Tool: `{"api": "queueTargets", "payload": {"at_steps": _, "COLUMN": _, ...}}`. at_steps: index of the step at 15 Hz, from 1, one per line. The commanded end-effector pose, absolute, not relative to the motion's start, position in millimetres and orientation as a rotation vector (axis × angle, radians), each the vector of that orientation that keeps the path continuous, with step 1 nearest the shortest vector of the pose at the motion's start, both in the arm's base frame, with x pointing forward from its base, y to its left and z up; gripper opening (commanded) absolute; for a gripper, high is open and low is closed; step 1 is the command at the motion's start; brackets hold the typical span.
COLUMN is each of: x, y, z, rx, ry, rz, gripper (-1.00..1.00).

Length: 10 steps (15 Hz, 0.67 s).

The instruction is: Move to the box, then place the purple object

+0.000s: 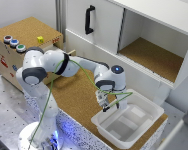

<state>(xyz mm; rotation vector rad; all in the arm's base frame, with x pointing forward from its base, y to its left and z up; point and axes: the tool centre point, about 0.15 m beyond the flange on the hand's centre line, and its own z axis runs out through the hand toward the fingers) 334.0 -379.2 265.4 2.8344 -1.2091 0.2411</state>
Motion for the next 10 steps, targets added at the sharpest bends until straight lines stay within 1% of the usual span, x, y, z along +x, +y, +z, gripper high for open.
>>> {"api": "queueTargets", "payload": {"at_steps": 1, "x": 356, "y": -441, "z": 225, "rx": 2.796, "ry": -1.470, "rz": 0.027, "gripper": -1.00}}
{"api": "queueTargets", "payload": {"at_steps": 6, "x": 362, "y": -428, "z": 201, "rx": 2.773, "ry": -1.637, "rz": -0.014, "gripper": -1.00}}
{"api": "queueTargets", "payload": {"at_steps": 7, "x": 362, "y": -426, "z": 202, "rx": 2.785, "ry": -1.640, "rz": -0.004, "gripper": 1.00}}
{"api": "queueTargets", "payload": {"at_steps": 10, "x": 356, "y": -417, "z": 224, "rx": 2.812, "ry": -1.617, "rz": 0.092, "gripper": 1.00}}
